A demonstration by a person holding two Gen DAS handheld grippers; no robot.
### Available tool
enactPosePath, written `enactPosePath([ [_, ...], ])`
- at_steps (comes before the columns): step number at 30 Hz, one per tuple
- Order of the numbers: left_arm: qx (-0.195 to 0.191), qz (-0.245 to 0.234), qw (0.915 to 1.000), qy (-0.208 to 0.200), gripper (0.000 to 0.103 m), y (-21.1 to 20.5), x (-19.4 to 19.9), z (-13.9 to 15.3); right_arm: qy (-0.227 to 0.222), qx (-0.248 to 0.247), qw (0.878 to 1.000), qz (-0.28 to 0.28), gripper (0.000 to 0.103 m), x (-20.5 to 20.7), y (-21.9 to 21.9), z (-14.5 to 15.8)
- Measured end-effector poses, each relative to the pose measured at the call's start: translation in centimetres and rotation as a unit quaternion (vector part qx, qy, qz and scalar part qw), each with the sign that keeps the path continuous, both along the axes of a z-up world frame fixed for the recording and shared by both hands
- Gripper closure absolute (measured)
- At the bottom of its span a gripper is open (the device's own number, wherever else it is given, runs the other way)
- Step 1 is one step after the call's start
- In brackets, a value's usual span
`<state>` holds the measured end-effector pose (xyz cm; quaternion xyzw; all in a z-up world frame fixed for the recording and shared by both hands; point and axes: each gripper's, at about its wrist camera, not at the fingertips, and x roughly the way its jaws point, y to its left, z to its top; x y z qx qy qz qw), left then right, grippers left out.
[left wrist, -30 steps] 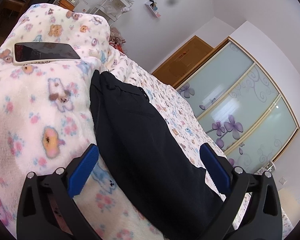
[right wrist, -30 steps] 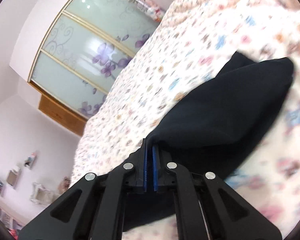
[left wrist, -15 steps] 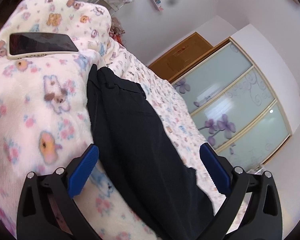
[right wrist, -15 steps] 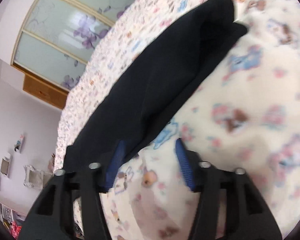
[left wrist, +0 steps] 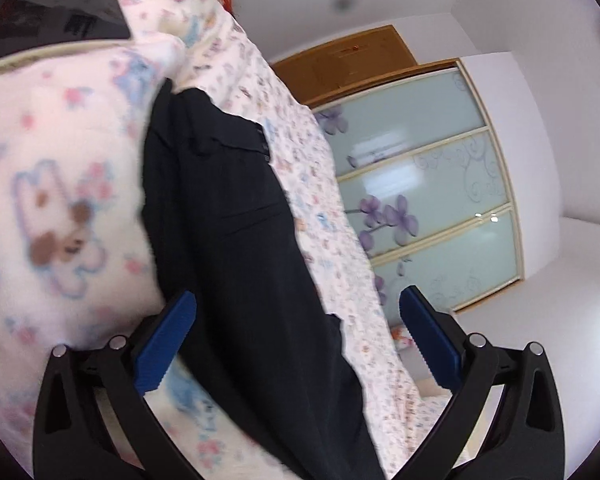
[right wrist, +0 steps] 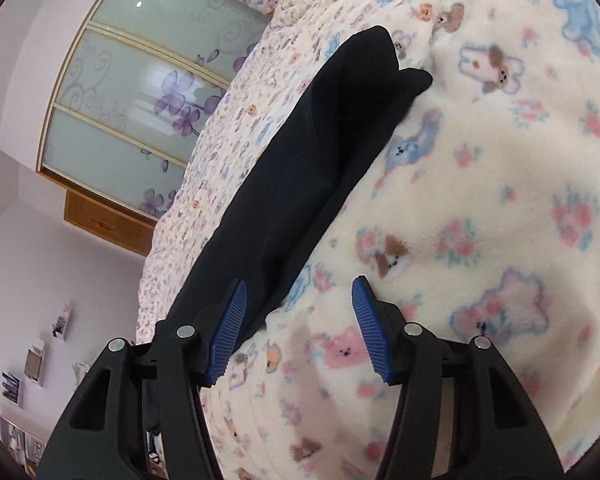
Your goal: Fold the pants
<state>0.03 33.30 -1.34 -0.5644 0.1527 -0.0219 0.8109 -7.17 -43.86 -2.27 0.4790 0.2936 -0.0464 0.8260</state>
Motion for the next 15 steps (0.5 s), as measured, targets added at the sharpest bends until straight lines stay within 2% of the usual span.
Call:
enactPosePath([
  [1,-0.005,-0.003,0.9998,-0.017,0.002,0.0,0.0,0.2,0.0,-0.002,1.0,0.002,0.045,-0.2,-0.1,0.1],
  [2,0.006,-0.004,0.9998,-0.018,0.002,-0.1,0.1,0.6,0.0,-0.003,1.0,0.004,0.045,-0.4,0.0,0.1],
  [4,0.014,-0.006,0.9996,0.024,0.002,0.0,1.1,0.1,-0.001,0.0,1.0,0.006,0.045,-0.5,-0.3,0.2],
  [5,-0.001,-0.008,0.9988,0.048,0.002,0.2,1.6,-0.8,-0.001,0.003,1.0,0.006,0.045,-0.5,-0.4,0.2],
  [8,-0.019,-0.003,0.9991,0.039,0.003,0.4,0.9,-1.2,-0.001,0.0,1.0,0.009,0.044,-0.7,-0.4,0.2],
  [12,-0.029,0.005,0.9975,0.064,0.002,0.7,2.3,-1.1,0.002,-0.005,1.0,0.009,0.04,-0.4,-0.4,-0.1],
  [15,-0.029,-0.001,0.9987,0.043,0.002,0.9,3.2,-1.0,0.001,-0.009,1.0,0.011,0.039,-0.3,-0.3,0.1],
])
